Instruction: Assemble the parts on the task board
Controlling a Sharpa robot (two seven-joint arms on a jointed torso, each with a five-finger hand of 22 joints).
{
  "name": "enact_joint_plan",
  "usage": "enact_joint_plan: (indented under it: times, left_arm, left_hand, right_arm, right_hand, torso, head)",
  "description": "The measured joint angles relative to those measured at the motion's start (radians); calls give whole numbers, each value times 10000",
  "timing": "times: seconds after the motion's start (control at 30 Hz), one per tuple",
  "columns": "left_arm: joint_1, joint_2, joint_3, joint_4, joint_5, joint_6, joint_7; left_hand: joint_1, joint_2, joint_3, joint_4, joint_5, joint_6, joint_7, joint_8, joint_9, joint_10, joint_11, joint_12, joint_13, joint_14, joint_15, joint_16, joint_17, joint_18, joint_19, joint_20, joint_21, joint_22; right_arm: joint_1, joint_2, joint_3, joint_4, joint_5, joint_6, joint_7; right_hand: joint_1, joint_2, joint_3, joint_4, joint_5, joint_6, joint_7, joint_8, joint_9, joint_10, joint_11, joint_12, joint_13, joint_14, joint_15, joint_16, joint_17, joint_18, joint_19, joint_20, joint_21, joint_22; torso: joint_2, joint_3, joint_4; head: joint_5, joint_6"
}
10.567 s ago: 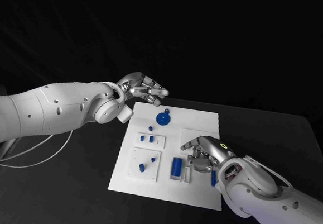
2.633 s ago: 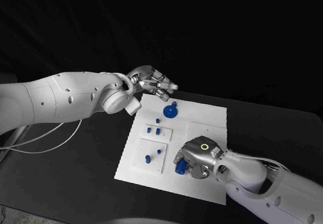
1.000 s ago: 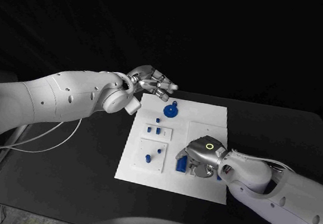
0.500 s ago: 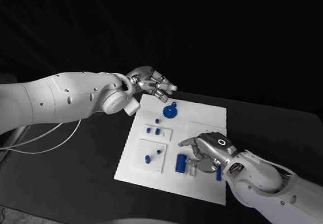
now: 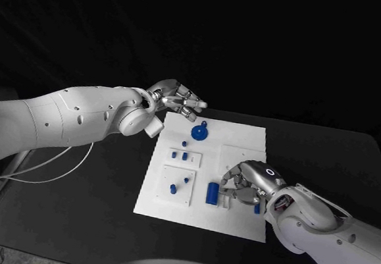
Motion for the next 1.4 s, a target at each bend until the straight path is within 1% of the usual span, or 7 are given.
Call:
enact_joint_plan:
  times: [0.17,0.27,0.43,0.67,0.93,1.07,1.4]
  left_arm:
    - [0,-46,-1,31,-5,-18,16]
    - [0,-87,-2,66,-7,-40,43]
    - [-2,-190,-2,173,-9,-112,129]
    - [-4,-309,-3,311,-9,-202,286]
    - [-19,-448,-6,480,41,-340,537]
    - [-25,-473,-7,544,62,-400,623]
    - [-37,-515,-12,618,129,-466,724]
  left_hand:
    - [25,21,0,0,0,0,0,0,0,0,0,0,0,0,0,0,5,-1,0,0,36,0]
    - [25,21,0,0,0,0,0,0,0,0,0,0,0,0,0,0,8,0,0,0,36,0]
    - [64,60,0,0,0,0,0,0,0,38,-38,0,0,0,0,0,8,0,0,0,36,1]
    - [64,60,28,-28,0,71,-71,0,0,188,-112,0,0,0,0,0,7,1,0,0,36,1]
    - [64,60,30,-87,0,126,-126,0,0,428,-179,0,0,0,0,0,6,0,0,0,36,1]
    - [64,60,30,-87,0,126,-126,0,0,428,-179,0,0,0,0,0,6,0,0,0,36,2]
    - [64,60,30,-87,0,126,-125,0,0,428,-179,0,0,0,0,0,-3,0,0,0,36,-6]
  right_arm:
    - [-95,-377,358,62,793,-25,-634]
    - [-117,-676,640,188,1256,26,-897]
    - [-115,-1276,1051,444,2051,421,-1425]
    - [-184,-1723,1204,528,2694,1354,-2170]
    - [-499,-2026,1224,640,3145,2361,-3132]
    - [-601,-2022,1231,683,3234,2594,-3534]
    - [-796,-1754,1238,682,3251,2739,-4275]
  right_hand:
    - [-411,-52,511,492,3,19,-123,0,843,450,-116,312,439,194,-119,136,144,1,-4,-103,406,0]
    - [-506,-66,663,707,3,53,-190,0,967,755,-137,705,934,218,-143,199,246,-159,-1,-107,699,0]
    - [-542,-26,925,805,99,52,-191,0,817,909,-153,932,1432,234,-159,358,388,-161,31,-139,1131,0]
    - [-709,11,1393,733,39,136,-309,-19,357,1193,-188,1463,2182,237,-155,548,512,-161,-5,-175,1623,0]
    - [-832,269,943,453,97,316,-122,-19,-1964,1300,-81,1463,2455,322,-73,604,503,-162,17,-152,1681,-1]
    - [-837,264,916,625,32,384,-147,-19,-2241,1336,-45,1424,2484,322,-73,604,491,-161,34,-136,1685,-1]
    - [-909,-265,1117,1551,-326,415,-116,-17,-2225,1335,-44,1385,2529,322,-73,604,466,-160,33,-136,1685,-1]
  torso:
    - [-1,3,-4]
    - [-2,3,-17]
    - [-10,9,-36]
    - [-38,22,-86]
    - [-65,28,-145]
    - [-75,28,-166]
    - [-78,22,-157]
  head:
    - [-61,55]
    - [-127,105]
    - [-288,203]
    - [-497,313]
    - [-715,340]
    - [-755,331]
    - [-773,234]
